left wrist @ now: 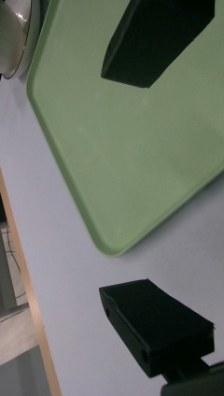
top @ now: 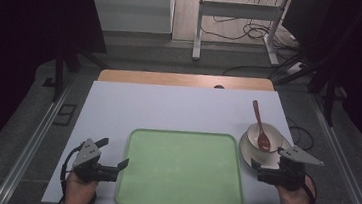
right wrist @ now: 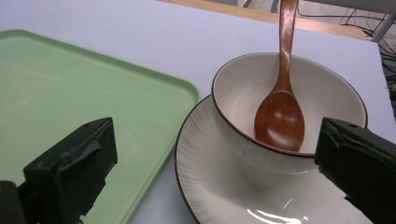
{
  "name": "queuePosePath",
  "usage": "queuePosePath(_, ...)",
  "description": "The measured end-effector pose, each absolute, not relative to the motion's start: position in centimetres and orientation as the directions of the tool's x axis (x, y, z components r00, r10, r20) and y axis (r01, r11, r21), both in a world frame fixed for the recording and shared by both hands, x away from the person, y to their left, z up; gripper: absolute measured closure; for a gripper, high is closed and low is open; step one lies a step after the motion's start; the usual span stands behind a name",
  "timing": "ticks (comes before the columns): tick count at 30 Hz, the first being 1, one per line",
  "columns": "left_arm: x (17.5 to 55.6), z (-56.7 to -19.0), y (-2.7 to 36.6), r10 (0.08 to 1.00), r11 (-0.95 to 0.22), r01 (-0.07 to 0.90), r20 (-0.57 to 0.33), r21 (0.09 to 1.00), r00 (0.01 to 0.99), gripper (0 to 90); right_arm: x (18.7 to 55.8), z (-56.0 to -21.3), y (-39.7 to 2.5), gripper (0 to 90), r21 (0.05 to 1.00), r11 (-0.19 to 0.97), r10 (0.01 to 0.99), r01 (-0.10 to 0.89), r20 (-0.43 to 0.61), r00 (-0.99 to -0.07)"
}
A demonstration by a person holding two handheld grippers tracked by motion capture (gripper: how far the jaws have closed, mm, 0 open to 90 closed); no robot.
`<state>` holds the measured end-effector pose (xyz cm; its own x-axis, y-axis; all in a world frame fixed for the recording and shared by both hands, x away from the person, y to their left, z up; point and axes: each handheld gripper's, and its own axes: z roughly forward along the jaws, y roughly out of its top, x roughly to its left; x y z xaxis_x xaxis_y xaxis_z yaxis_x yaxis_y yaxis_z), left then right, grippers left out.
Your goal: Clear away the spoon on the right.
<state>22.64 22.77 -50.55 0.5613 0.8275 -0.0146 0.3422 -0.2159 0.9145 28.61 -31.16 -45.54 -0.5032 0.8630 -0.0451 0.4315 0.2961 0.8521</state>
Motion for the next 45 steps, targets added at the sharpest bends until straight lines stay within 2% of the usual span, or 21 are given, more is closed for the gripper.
queuePosePath(7,22.6,-50.5,22.6,0.826,-0.228,0.330,0.002,0.916,0.564,0.9,29.4,-44.9,-31.2,0.6,0.847,0.285,0.861,0.448,-0.020,-0.509)
queuePosePath(10,22.6,-50.5,22.6,0.826,-0.225,0.332,-0.001,0.916,0.563,0.9,30.0,-44.5,-31.2,3.4,0.834,0.313,0.860,0.455,-0.045,-0.509)
queuePosePath(20,22.6,-50.6,22.7,0.827,-0.224,0.338,-0.005,0.914,0.562,1.0,31.2,-43.9,-30.9,3.1,0.836,0.323,0.852,0.443,-0.054,-0.520)
queuePosePath(28,22.7,-50.6,22.7,0.827,-0.224,0.351,-0.013,0.909,0.562,1.0,32.5,-43.4,-30.9,7.3,0.828,0.335,0.847,0.449,-0.056,-0.528)
queuePosePath(45,22.7,-50.6,22.8,0.827,-0.221,0.353,-0.017,0.909,0.562,1.0,34.3,-42.7,-30.3,7.2,0.799,0.359,0.859,0.482,-0.081,-0.505)
